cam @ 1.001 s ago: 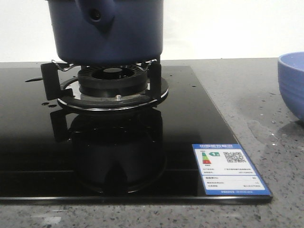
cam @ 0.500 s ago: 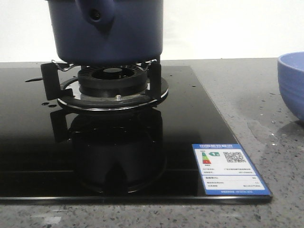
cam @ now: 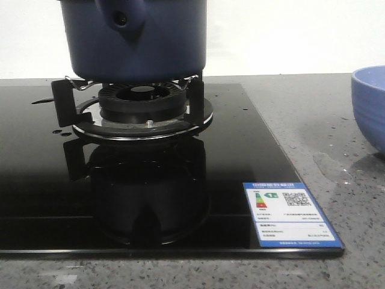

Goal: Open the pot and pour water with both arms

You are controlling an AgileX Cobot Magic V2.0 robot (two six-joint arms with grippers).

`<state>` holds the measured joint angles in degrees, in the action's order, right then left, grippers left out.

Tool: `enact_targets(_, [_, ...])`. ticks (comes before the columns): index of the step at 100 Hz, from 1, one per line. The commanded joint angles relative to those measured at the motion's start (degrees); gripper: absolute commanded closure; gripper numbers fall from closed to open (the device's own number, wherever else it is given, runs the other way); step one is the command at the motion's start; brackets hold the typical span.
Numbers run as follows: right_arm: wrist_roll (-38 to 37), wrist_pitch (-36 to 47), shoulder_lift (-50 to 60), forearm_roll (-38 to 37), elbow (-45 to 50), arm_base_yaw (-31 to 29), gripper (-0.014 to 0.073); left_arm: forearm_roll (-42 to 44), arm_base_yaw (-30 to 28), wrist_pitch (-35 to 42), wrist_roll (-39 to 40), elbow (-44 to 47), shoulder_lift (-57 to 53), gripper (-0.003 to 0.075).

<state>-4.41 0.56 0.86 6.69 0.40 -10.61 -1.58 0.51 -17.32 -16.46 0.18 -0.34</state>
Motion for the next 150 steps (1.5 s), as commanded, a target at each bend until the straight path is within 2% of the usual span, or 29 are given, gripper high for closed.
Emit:
enact_targets(1, [-0.08,6.56,0.72,8.99,1.47,-0.45,0.0658,-7.67,0.51,9.45,0.53,1.71,-1.44,0.0741])
enact_targets(10, [-0.08,4.84,0.72,17.53,1.47,-0.45,0.0658,-26.93,0.51,17.32,0.53,1.71,-1.44,0.0741])
enact_targets(23, [-0.08,2.23,0.72,20.06,1.47,-0.45,0.0658,-45.93,0.51,25.41,0.53,1.71,-1.44,0.0741])
enact_targets(35, [-0.08,0.70,0.72,22.35,1.38,-0.45,0.0658,-63.35,0.51,26.55,0.53,1.60,-1.44,0.0741])
enact_targets(41, [-0.08,-1.18,0.72,25.31,0.72,-0.45,0.0658,-68.85,0.51,27.11,0.53,1.60,-1.44,0.0741])
enact_targets(48, [-0.08,-6.12,0.72,28.64,-1.02,-0.45,0.0658,-70.51,0.51,25.76,0.53,1.17,-1.44,0.0741])
enact_targets(55, [-0.08,-12.77,0.72,29.04,-4.13,-0.45,0.0658,-69.28,0.51,20.43,0.42,-0.58,-1.31,0.0741])
enact_targets(65, [1.17,-20.49,-1.14,28.93,-9.73,-0.45,0.0658,-61.72,0.52,10.95,-0.25,-5.35,1.24,0.0741])
enact_targets(74, [5.54,-27.36,-4.78,28.93,-15.89,-0.45,0.0658,-55.07,0.52,3.78,-0.83,-11.32,5.64,0.0741])
enact_targets(83, [8.82,-36.60,-9.72,28.93,-22.32,-0.45,0.0658,-51.81,0.65,-3.44,-6.83,-17.49,12.05,0.0741])
enact_targets(102, [9.84,-51.05,-19.17,28.97,-31.24,2.12,0.0658,-52.06,8.31,-8.70,-12.36,-25.20,20.16,0.0740])
enact_targets(113, [11.70,-56.21,-23.24,30.00,-34.59,3.44,0.0658,-56.85,13.38,-13.07,-17.12,-28.81,25.10,0.0740])
enact_targets(133, [25.33,-60.66,-30.13,40.69,-38.62,5.62,0.0658,-77.14,22.02,-18.49,-42.73,-35.96,35.51,0.0738])
enact_targets(150, [39.14,-59.50,-33.51,51.19,-39.29,5.88,0.0658,-80.52,23.16,-26.04,-54.68,-43.66,45.77,0.0738])
